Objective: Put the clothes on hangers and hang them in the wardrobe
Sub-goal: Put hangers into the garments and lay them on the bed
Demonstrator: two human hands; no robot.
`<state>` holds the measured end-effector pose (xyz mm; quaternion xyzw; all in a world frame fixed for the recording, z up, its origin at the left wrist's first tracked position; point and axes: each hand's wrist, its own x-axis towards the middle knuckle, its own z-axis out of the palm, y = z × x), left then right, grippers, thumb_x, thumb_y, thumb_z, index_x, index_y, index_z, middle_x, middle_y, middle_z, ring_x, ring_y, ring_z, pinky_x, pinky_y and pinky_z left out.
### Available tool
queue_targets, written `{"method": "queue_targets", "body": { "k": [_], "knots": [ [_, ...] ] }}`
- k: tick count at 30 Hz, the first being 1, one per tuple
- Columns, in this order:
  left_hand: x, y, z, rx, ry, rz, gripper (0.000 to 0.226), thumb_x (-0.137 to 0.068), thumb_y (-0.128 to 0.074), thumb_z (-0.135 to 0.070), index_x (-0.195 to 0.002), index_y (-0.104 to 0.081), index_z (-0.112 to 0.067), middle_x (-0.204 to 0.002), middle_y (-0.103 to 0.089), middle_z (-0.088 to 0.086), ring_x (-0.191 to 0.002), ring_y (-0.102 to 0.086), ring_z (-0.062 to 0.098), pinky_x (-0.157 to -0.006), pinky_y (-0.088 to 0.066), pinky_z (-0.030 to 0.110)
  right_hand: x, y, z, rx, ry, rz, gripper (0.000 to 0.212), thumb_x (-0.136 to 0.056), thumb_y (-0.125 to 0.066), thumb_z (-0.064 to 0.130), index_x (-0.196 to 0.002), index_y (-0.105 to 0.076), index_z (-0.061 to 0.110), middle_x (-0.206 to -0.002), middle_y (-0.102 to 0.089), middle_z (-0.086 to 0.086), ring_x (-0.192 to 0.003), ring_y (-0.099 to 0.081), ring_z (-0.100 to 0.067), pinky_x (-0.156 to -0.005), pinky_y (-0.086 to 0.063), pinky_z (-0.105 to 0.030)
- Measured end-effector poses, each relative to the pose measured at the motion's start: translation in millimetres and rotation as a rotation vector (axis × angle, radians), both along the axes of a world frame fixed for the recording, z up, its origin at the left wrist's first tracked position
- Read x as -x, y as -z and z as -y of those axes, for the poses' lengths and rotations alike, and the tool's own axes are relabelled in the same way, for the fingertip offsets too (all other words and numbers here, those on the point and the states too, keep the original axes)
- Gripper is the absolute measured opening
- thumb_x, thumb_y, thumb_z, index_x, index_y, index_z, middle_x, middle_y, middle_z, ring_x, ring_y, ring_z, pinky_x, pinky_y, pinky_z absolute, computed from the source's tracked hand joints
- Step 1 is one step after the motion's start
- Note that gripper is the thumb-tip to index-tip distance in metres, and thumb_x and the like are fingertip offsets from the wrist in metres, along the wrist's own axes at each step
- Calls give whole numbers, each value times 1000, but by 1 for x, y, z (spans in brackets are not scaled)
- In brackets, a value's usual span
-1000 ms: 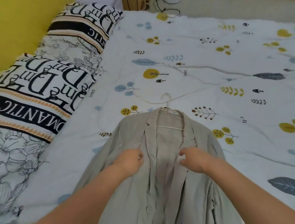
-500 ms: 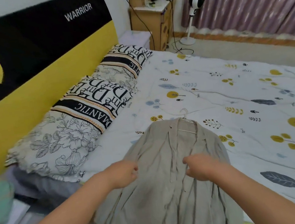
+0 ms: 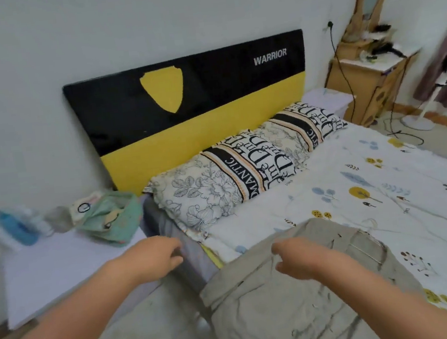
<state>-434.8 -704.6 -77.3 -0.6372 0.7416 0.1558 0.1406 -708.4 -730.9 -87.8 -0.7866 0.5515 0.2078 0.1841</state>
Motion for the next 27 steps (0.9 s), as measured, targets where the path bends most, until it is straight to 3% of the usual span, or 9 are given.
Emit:
{"method": "queue_targets", "body": {
  "k": [3, 6, 11, 17, 22, 25, 27],
  "knots": [
    [-18, -3, -44, -25, -142, -15, 40, -97, -40, -35, -133, -43, -18, -136, -49, 1, -102, -56, 15, -95, -38, 26, -25, -12, -5, -1, -140, 9, 43, -96, -43, 26, -136, -41, 12, -139, -46, -12, -126, -45, -29, -100, -41, -36],
    [-32, 5, -92, -67, -271, -36, 45, -97, -40, -38, -139, -37, -22, -143, -43, 1, -126, -45, 18, -102, -33, 26, -53, -23, -15, 12, -271, 5, 42, -96, -43, 27, -134, -43, 11, -138, -46, -12, -126, -44, -29, -98, -39, -35],
    [-63, 6, -169, -126, -472, -92, 40, -97, -41, -35, -134, -43, -19, -139, -46, 5, -125, -45, 20, -100, -36, 26, -116, -42, -45, 31, -493, -2, 42, -97, -41, 22, -136, -41, 7, -134, -50, -16, -123, -48, -32, -98, -42, -36],
    [-121, -5, -255, -110, -728, -134, 44, -97, -40, -35, -139, -36, -21, -143, -42, 3, -129, -42, 17, -102, -33, 24, -213, -47, -97, 11, -686, 16, 34, -95, -44, 23, -125, -50, 8, -128, -54, -14, -115, -53, -30, -78, -39, -31],
    [-181, -13, -332, -81, -901, -165, 47, -97, -39, -39, -141, -35, -22, -146, -38, 1, -132, -38, 16, -107, -30, 25, -299, -49, -149, -42, -806, 85, 48, -96, -45, 27, -142, -37, 16, -147, -38, -8, -132, -40, -28, -106, -35, -35],
    [-219, -19, -388, -54, -998, -161, 46, -97, -39, -40, -140, -36, -22, -145, -39, -1, -130, -40, 14, -103, -33, 24, -353, -47, -189, -41, -886, 109, 48, -95, -45, 30, -141, -38, 17, -147, -39, -7, -132, -39, -27, -107, -35, -35],
    [-241, -21, -424, -49, -1060, -126, 43, -97, -40, -39, -135, -42, -20, -138, -47, 0, -123, -46, 15, -91, -36, 22, -384, -48, -216, -47, -937, 115, 47, -95, -45, 31, -140, -40, 16, -145, -41, -7, -131, -41, -27, -106, -36, -35]
  ]
}}
